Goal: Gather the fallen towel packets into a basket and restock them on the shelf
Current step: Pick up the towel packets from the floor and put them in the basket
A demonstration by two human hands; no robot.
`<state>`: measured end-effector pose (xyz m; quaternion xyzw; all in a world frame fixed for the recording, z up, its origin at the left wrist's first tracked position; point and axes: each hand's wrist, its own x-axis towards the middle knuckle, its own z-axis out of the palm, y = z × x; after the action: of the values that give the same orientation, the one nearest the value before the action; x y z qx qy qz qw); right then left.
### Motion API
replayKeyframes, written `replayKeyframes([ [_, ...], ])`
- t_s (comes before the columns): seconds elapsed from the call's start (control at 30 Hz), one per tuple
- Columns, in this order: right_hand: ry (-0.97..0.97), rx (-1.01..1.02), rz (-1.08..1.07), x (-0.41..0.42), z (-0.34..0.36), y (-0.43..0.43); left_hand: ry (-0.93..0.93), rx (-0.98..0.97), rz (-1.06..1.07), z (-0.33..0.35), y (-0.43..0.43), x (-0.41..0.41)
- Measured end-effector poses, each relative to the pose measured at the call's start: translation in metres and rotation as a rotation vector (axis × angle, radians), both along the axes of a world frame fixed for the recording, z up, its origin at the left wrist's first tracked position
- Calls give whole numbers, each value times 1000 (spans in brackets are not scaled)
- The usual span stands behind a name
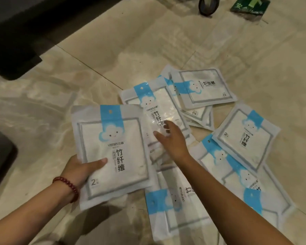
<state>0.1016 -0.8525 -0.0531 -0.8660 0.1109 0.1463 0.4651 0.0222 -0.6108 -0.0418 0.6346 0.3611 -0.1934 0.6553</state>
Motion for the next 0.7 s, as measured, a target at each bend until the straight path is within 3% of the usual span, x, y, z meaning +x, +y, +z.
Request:
replayKeyframes([
  [0.07, -7, -297, -99, 24, -7, -12, -40, 75, 50, 1, 10, 0],
  [0.2, 156, -575, 5, 35, -26, -11, -63, 88, 143, -1, 25, -9],
  [0.37, -29, -775, -65, 19, -33, 7, -74, 108, 188, -4, 35, -8],
  [0.6, -238, -24, -362, -16, -6, 10, -60, 113, 228, -8, 44, -1],
  [0.7, -197, 274, -385, -40, 4, 21, -38, 104, 228, -8, 47, 1],
])
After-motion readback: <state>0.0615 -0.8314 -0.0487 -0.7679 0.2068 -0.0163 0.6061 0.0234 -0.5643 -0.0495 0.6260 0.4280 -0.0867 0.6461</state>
